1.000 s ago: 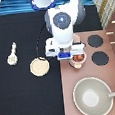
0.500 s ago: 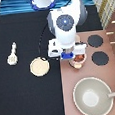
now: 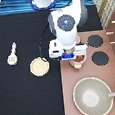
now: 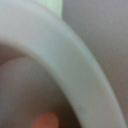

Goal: Take the lid off the pot, put the pot on the plate, and use the tool to push the pot to the front of the table.

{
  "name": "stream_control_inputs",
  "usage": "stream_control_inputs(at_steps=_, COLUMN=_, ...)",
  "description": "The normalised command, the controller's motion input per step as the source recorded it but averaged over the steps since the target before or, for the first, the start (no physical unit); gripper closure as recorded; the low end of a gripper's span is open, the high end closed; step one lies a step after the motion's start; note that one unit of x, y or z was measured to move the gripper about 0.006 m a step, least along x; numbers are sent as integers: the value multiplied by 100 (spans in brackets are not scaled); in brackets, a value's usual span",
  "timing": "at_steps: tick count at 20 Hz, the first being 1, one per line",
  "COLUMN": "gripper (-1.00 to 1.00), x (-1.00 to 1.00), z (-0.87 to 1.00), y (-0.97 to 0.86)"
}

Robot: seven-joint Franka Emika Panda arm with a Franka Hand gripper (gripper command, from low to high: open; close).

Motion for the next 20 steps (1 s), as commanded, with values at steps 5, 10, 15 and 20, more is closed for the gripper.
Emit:
stream_control_inputs(at_steps=5, gripper=100, x=40, z=-12, y=2)
stream_control_inputs(at_steps=10, gripper=100, x=34, z=24, y=14)
stream_control_inputs(at_steps=15, gripper=100, x=-29, z=99, y=-31)
stream_control_inputs(at_steps=20, gripper=100, x=-54, z=89, y=-58)
